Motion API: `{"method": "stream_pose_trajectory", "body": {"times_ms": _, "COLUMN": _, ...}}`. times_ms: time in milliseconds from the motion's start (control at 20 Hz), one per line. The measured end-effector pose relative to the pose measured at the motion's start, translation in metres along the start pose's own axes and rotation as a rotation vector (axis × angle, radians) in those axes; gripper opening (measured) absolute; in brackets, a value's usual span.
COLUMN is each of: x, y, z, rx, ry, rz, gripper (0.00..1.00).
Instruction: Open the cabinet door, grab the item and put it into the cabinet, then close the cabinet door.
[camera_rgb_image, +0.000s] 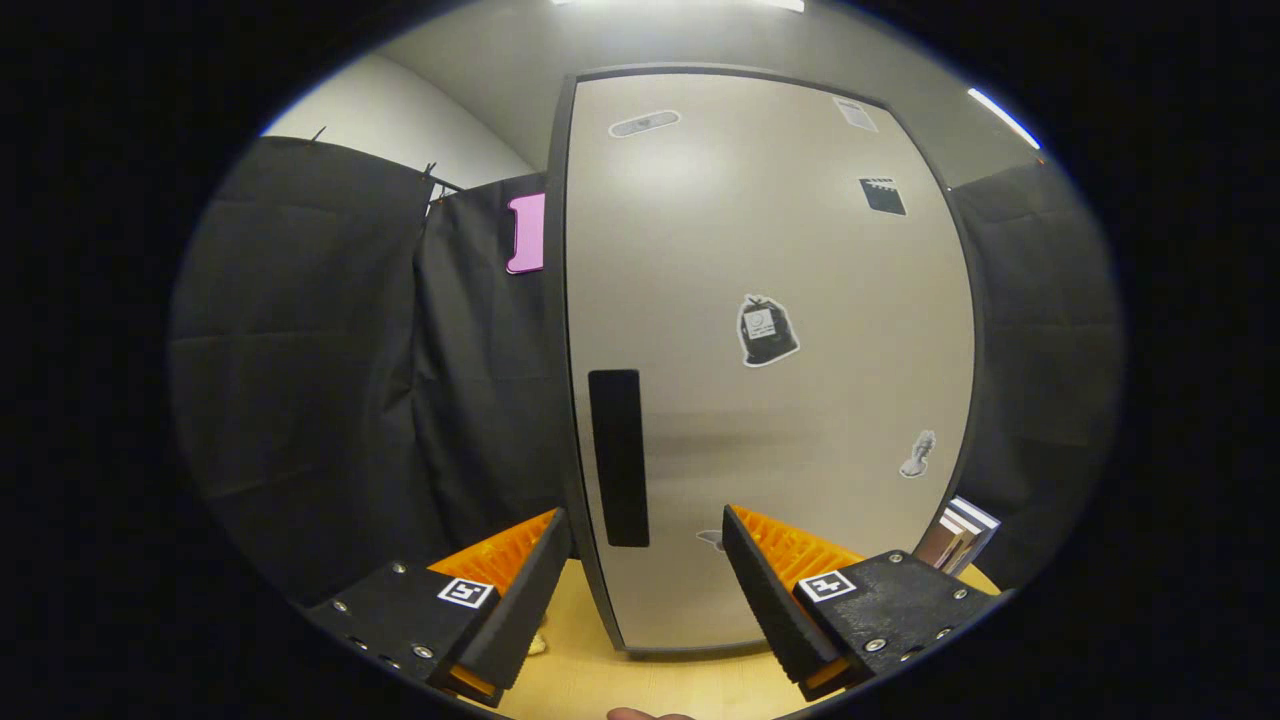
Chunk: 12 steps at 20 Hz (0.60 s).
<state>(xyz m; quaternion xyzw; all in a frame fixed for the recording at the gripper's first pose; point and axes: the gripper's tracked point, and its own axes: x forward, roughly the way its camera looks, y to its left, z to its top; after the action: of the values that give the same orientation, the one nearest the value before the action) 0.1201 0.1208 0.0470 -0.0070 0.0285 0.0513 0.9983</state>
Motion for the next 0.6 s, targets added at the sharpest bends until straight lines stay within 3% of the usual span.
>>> {"method": "stream_pose_trajectory", "body": {"times_ms": 300, "x": 0.055, "y": -0.004, "z": -0.016, "rx": -0.007, "ry": 0.054, "rz": -0.032, "gripper": 0.92}}
{"method": "stream_pose_trajectory", "body": {"times_ms": 450, "x": 0.066, "y": 0.003, "z": -0.024, "rx": 0.004, "ry": 0.089, "rz": 0.030, "gripper": 0.70}}
{"method": "stream_pose_trajectory", "body": {"times_ms": 550, "x": 0.066, "y": 0.009, "z": -0.026, "rx": -0.009, "ry": 0.089, "rz": 0.052, "gripper": 0.42}}
{"method": "stream_pose_trajectory", "body": {"times_ms": 600, "x": 0.067, "y": 0.009, "z": -0.028, "rx": -0.026, "ry": 0.091, "rz": 0.051, "gripper": 0.35}}
